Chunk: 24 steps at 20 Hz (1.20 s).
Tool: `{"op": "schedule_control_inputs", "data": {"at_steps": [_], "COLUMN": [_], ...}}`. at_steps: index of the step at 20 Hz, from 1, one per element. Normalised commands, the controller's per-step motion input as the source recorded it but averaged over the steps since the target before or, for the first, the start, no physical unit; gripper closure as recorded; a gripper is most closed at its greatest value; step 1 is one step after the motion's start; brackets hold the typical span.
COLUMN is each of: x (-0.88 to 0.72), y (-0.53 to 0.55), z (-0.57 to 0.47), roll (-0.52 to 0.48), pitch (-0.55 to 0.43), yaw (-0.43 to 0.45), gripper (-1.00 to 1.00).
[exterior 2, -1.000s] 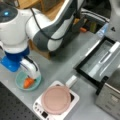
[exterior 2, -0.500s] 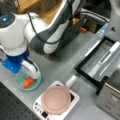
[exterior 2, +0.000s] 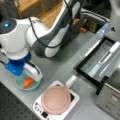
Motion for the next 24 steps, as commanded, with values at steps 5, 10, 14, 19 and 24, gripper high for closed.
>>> {"op": "schedule_control_inputs", "data": {"at_steps": [5, 10, 14, 19, 24], "x": [0.03, 0.02, 0.00, -0.02, -0.05], "y": [-0.01, -0.03, -0.03, -0.05, -0.08], "z": [-0.14, -0.20, -0.17, -0.07, -0.09], "roll": [0.133, 0.136, 0.144, 0.152, 0.170], "pitch": [-0.128, -0.124, -0.105, -0.100, -0.091], "yaw": [0.053, 0.045, 0.046, 0.044, 0.052], "gripper": [-1.00, -1.00, -1.00, -1.00, -1.00]}}
